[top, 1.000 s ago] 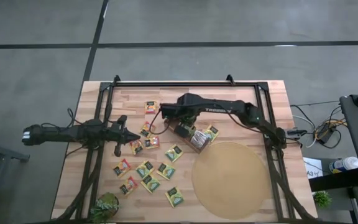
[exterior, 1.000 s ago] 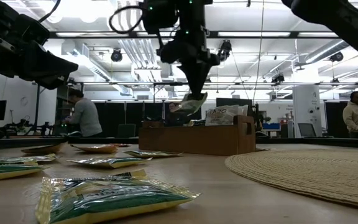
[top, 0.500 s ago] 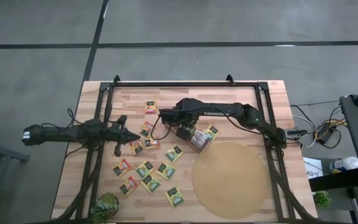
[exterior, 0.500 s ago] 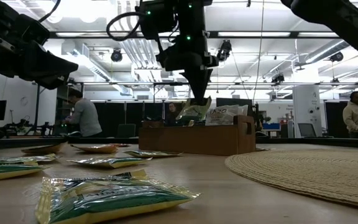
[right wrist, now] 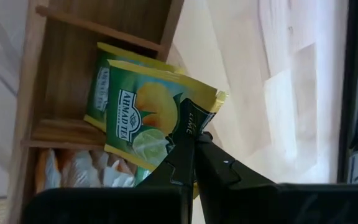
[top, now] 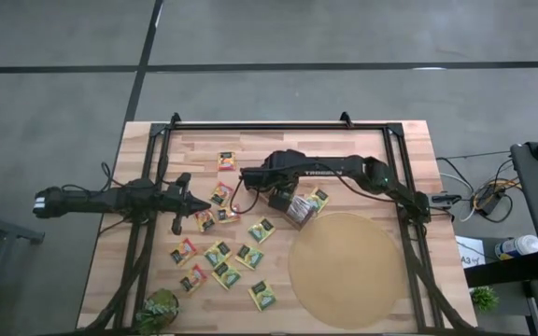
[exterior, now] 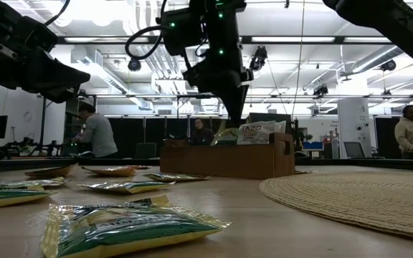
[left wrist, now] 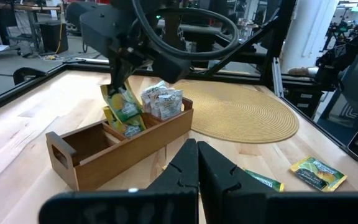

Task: Pick & Place Tea
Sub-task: Put the yellow tea bag into the middle section of the wooden organizer

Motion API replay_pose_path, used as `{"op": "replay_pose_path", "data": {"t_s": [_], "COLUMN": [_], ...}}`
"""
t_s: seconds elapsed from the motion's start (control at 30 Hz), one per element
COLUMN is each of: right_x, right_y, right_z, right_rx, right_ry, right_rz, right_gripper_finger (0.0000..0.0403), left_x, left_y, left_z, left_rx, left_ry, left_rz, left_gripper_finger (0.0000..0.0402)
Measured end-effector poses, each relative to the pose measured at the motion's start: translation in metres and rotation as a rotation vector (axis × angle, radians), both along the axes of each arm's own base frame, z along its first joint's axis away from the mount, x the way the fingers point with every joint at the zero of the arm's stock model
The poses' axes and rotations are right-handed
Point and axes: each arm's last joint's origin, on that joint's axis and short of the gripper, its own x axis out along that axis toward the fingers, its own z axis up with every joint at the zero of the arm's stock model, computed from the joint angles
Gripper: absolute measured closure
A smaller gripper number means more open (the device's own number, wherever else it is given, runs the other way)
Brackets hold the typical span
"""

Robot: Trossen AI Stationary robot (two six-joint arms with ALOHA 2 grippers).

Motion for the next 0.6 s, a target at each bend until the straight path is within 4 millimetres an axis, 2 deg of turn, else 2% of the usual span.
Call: {"op": "replay_pose_path", "data": {"t_s": [0.4,0.6], "right_x": [0.0016,0.0023], "right_y": [-0.0032,-0.0044], "right_z": [-0.0001,-0.0011], "right_rx": [-0.003,0.093], "right_ry": [-0.025,-0.047], "right_rz": [-0.018,-0.054], "right_gripper_finger": [0.0394,0.0394], "left_x": [0.0000,0.0000], "left_y": [0.0000,0.0000], "left_z": [0.0000,0.0000], "left_rx": [0.000,0.000], "left_ry": [0.000,0.000], "left_rz": [0.000,0.000], "left_gripper_finger": [0.0402,0.0402]}}
